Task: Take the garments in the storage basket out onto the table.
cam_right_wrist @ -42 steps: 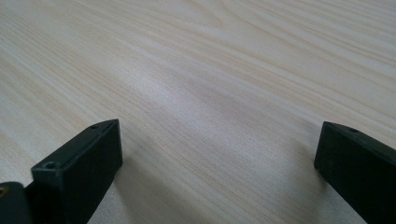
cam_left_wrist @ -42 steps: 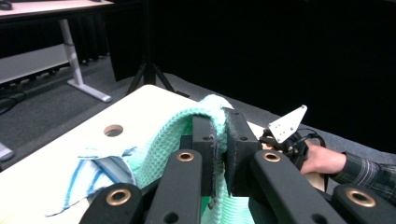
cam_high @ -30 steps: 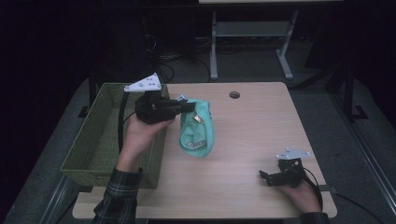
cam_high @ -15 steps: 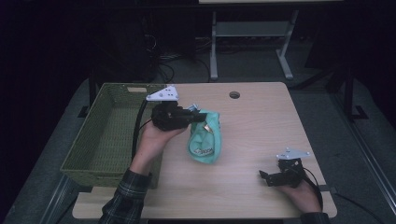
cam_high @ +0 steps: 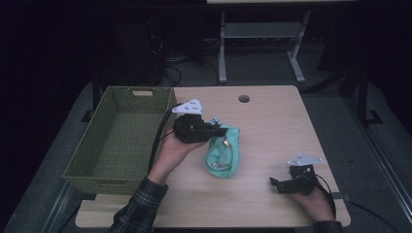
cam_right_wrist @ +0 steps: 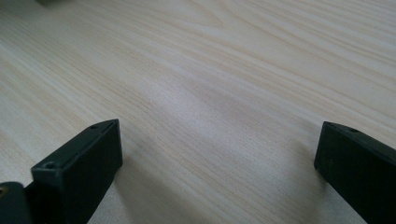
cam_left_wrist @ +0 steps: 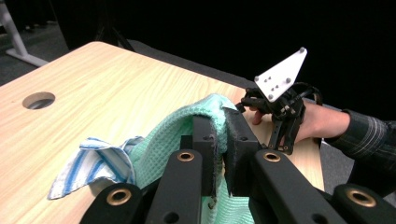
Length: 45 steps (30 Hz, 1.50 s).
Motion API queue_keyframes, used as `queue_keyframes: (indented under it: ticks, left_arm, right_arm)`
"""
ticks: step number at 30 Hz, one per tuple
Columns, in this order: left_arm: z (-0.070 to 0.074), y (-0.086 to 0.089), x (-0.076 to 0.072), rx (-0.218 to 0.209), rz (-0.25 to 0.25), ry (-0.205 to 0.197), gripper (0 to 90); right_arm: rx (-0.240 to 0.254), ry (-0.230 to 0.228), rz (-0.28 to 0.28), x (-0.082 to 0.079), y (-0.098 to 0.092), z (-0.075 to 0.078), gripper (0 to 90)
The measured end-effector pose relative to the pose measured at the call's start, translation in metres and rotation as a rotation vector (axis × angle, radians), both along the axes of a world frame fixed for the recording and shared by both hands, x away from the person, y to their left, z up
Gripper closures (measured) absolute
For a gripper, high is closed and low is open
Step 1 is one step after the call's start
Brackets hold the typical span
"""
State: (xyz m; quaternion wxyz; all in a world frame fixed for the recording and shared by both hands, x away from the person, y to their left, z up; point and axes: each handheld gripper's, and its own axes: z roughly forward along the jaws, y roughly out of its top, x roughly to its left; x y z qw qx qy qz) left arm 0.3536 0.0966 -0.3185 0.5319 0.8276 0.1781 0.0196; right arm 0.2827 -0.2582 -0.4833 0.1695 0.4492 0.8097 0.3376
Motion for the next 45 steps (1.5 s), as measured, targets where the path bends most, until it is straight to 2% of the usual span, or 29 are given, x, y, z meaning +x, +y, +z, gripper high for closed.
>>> queue_keyframes:
  ticks: [8,17,24,34,41,45]
  left_arm:
    - [-0.016,-0.017,-0.001,0.033,-0.035,0.020,84.1]
    - [-0.043,-0.039,0.000,0.087,-0.081,0.061,84.1]
    - [-0.064,-0.050,0.003,0.115,-0.091,0.101,83.9]
    - [-0.092,-0.057,0.007,0.180,-0.088,0.153,83.5]
    - [-0.112,-0.066,0.005,0.259,-0.090,0.152,82.9]
    - [-0.121,-0.069,0.006,0.280,-0.088,0.162,82.7]
  right_arm:
    - [0.000,0.000,0.000,0.000,0.000,0.000,0.7]
    - [0.000,0.000,0.000,0.000,0.000,0.000,0.7]
    - [0.000,-0.001,0.000,0.000,0.000,0.000,0.7]
    - [-0.001,0.000,0.000,0.000,0.000,0.000,0.7]
    - [-0.001,-0.001,0.001,0.000,0.000,0.000,0.7]
    - [-0.001,-0.001,0.001,0.000,0.000,0.000,0.7]
